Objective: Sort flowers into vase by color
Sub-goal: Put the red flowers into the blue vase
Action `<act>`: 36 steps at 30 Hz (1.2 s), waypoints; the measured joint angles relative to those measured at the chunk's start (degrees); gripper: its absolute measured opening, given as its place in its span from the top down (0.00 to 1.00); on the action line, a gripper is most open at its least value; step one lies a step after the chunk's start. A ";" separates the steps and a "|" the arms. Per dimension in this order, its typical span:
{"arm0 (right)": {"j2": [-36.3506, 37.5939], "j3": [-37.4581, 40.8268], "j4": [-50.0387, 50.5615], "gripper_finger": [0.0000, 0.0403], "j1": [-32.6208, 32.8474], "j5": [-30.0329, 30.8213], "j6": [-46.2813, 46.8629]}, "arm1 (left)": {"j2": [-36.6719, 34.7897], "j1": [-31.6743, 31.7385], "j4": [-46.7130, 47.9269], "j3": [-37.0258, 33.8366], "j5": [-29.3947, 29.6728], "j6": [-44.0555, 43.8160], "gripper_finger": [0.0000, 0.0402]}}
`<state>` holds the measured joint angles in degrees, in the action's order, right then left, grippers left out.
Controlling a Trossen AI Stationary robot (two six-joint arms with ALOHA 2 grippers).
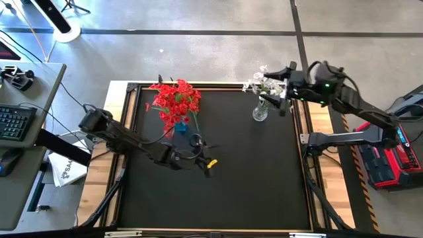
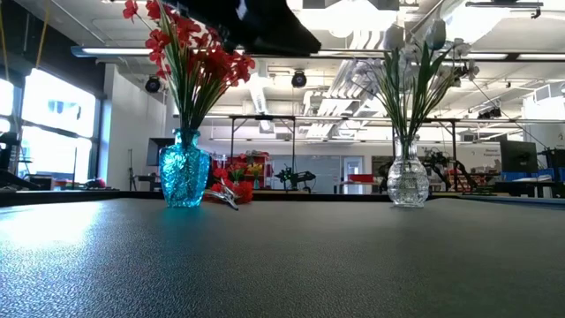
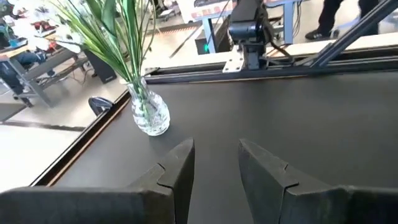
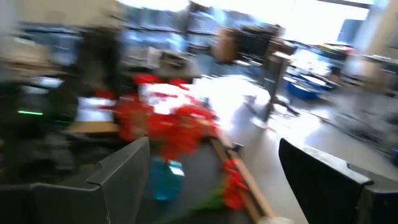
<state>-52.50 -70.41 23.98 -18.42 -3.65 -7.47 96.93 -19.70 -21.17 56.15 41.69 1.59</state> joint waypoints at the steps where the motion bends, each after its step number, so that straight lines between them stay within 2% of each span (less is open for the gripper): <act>1: 0.74 0.00 0.27 0.18 0.45 -3.00 0.06 | 0.72 0.25 -0.09 0.44 0.00 -0.42 0.73; 6: 2.38 -0.02 4.96 0.18 4.94 -20.78 -2.20 | 1.70 0.72 0.33 1.12 0.13 -2.71 0.73; 7: 2.34 -0.02 6.87 0.18 6.34 -23.21 -3.36 | 1.70 0.74 0.46 1.12 0.48 -2.87 0.73; 9: 1.90 0.20 9.91 0.18 10.27 -23.32 -3.92 | 1.70 0.55 0.92 1.12 0.92 -3.08 0.73; 11: 1.74 2.06 9.11 0.18 15.20 -17.82 -2.81 | 1.61 0.15 2.13 1.12 2.17 -4.43 0.73; 15: 1.16 8.89 5.61 0.18 26.33 -0.79 0.78 | 1.09 -0.42 5.59 1.10 9.44 -10.88 0.73; 19: -0.05 17.37 -0.46 0.18 36.28 9.89 8.88 | 0.83 1.01 11.18 1.10 13.97 -18.27 0.73; 21: -1.42 21.42 -3.65 0.18 39.98 13.91 13.81 | 0.83 2.69 15.44 1.15 11.05 -24.11 0.73; 25: -5.48 28.38 -9.31 0.18 45.99 21.86 22.64 | 0.88 7.34 30.68 2.70 1.66 -40.55 0.73; 29: -10.62 32.69 -13.53 0.18 49.79 28.59 28.61 | 1.30 10.74 42.65 2.74 -0.76 -51.29 0.73; 33: -15.47 33.38 -15.82 0.18 51.33 34.80 31.20 | 1.71 12.84 44.79 2.78 -0.91 -55.52 0.73; 36: -17.78 33.42 -17.87 0.18 51.37 36.24 30.50 | 3.11 14.26 42.21 2.89 -2.99 -56.27 0.74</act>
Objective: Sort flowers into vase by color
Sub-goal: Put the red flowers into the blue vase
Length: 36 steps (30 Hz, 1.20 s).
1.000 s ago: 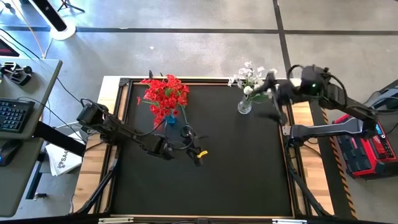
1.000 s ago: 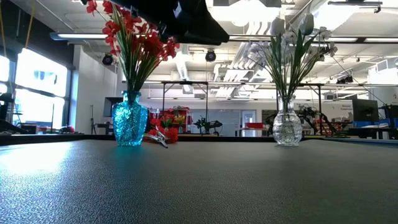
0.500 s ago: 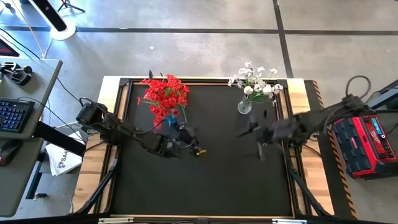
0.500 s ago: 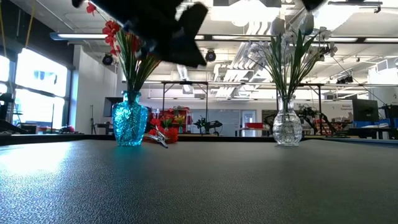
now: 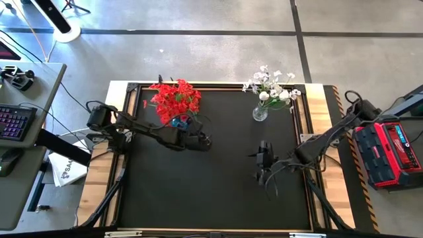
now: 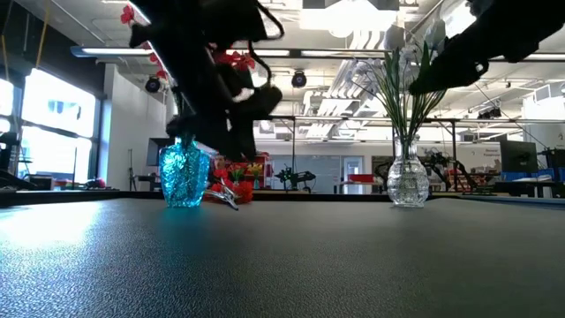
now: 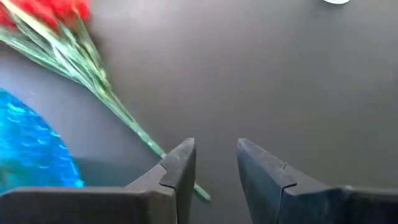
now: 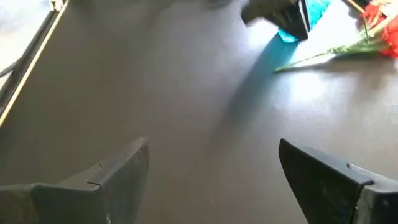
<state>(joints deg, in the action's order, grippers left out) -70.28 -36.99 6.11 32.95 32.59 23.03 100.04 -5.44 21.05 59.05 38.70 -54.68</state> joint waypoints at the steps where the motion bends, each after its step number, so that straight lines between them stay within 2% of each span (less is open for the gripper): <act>1: -0.51 0.00 -0.95 0.18 -0.04 0.01 -0.69 | 0.74 0.32 -0.16 -0.03 -1.01 -0.72 0.74; 8: -0.67 -0.02 -3.85 0.18 -0.04 0.03 -3.65 | 6.19 0.60 -1.70 -0.11 -3.01 -10.40 0.73; 14: -0.65 -0.04 -5.46 0.18 -0.05 0.23 -5.53 | 8.39 0.60 -1.89 -0.11 -4.39 -13.84 0.69; 23: -0.64 -0.04 -6.93 0.18 -0.07 0.30 -6.58 | 8.45 1.19 -0.96 -0.11 -6.47 -14.11 0.67; 28: -0.62 -0.04 -7.53 0.18 -0.07 0.30 -7.48 | 8.94 2.46 -0.63 -0.13 -4.08 -14.12 0.67; 36: -0.62 -0.04 -7.68 0.18 -0.07 0.30 -7.63 | 11.03 3.09 -1.71 0.04 -4.32 -13.22 0.67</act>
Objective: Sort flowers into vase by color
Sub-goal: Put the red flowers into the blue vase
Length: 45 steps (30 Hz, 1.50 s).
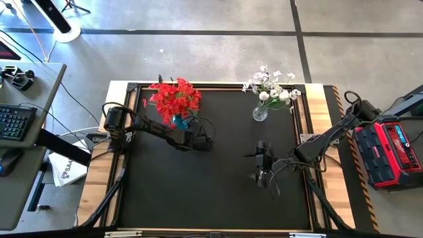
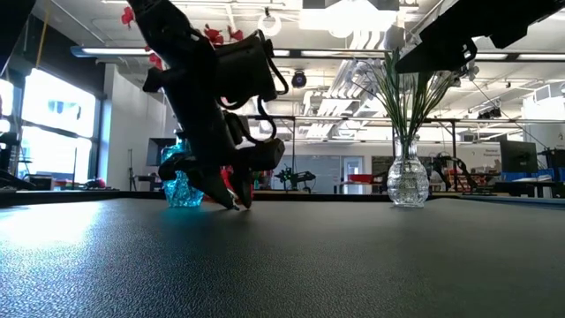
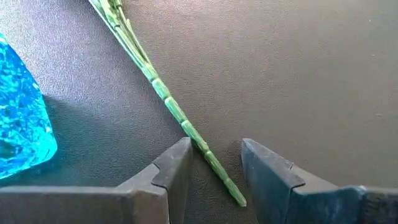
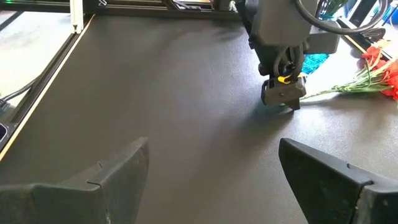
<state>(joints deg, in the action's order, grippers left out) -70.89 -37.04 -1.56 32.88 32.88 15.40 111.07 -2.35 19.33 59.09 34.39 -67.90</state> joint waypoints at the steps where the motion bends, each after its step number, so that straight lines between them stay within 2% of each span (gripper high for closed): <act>1: 0.00 0.00 0.00 0.18 0.00 0.00 -0.02 | 0.02 -0.18 0.05 0.00 -0.06 -0.08 0.67; 6: 0.00 0.00 -0.07 0.18 0.00 0.00 0.00 | 0.13 -1.39 0.38 0.11 -0.43 -0.30 0.71; 15: 0.00 0.00 -0.12 0.18 0.00 -0.02 -0.03 | -0.59 -5.21 0.20 0.11 -3.45 -0.83 0.86; 24: 0.00 -0.02 -0.03 0.18 -0.01 -0.02 -0.46 | -3.05 -7.59 1.00 -0.04 -8.83 1.52 0.99; 28: 0.00 -0.02 0.00 0.18 -0.02 -0.02 -0.91 | -3.17 -10.43 1.42 0.00 -11.60 0.66 0.99; 34: 0.00 -0.02 0.02 0.18 -0.02 -0.04 -0.92 | -3.96 -18.04 5.99 0.20 -15.92 -3.92 1.00; 40: 0.00 -0.04 0.02 0.18 -0.02 -0.04 -0.93 | -7.29 -28.16 14.80 0.11 -26.31 -9.17 1.00; 45: 0.02 -0.04 0.00 0.18 -0.02 -0.04 -1.53 | -11.13 -34.89 19.16 -0.22 -26.97 -13.79 0.93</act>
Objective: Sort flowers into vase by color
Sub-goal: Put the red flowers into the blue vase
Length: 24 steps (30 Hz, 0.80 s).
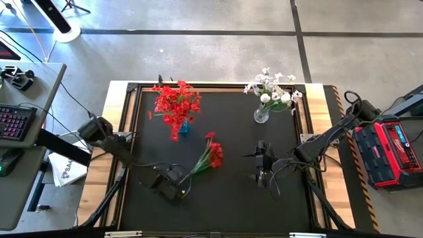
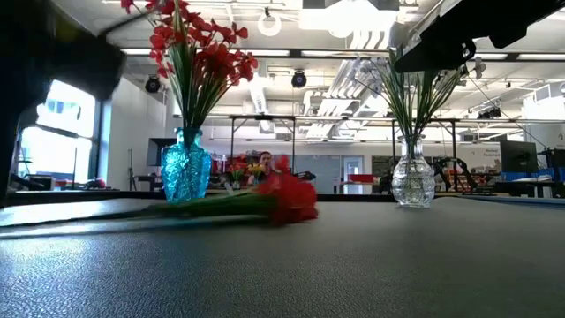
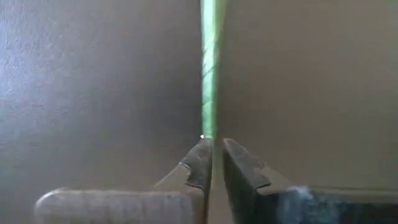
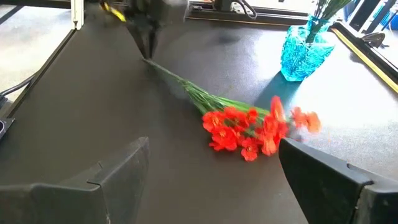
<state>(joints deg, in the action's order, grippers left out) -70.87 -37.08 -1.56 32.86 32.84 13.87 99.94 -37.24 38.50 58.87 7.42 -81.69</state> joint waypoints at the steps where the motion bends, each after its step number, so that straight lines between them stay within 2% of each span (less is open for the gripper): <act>1: -0.02 0.00 0.00 0.18 0.01 0.00 -0.02 | -0.84 -0.65 -0.28 0.11 0.79 -0.45 0.91; 6: -0.01 0.00 -0.05 0.18 0.00 0.00 -0.61 | -3.66 -1.66 -1.33 0.12 9.12 2.35 0.75; 9: -0.01 0.00 -0.09 0.18 0.00 0.00 -0.59 | -3.95 0.02 -2.08 0.12 15.82 5.79 0.66; 11: -0.02 0.00 -0.33 0.18 0.00 0.00 -0.57 | -3.27 1.90 -3.00 0.12 17.64 8.79 0.61; 13: -0.02 0.00 -0.35 0.18 0.00 0.00 -0.51 | -2.28 4.28 -5.46 0.12 17.35 13.14 0.58; 18: -0.01 0.00 -0.42 0.18 0.00 0.00 -0.44 | 1.00 10.45 -12.98 0.12 10.72 25.61 0.55; 24: -0.02 0.00 -0.42 0.18 0.00 -0.02 -0.44 | 3.98 15.45 -13.63 0.20 5.49 29.11 0.55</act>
<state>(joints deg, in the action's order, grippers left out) -70.89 -37.08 -1.98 32.86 32.82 13.43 103.92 -21.79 24.86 59.07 12.91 -52.58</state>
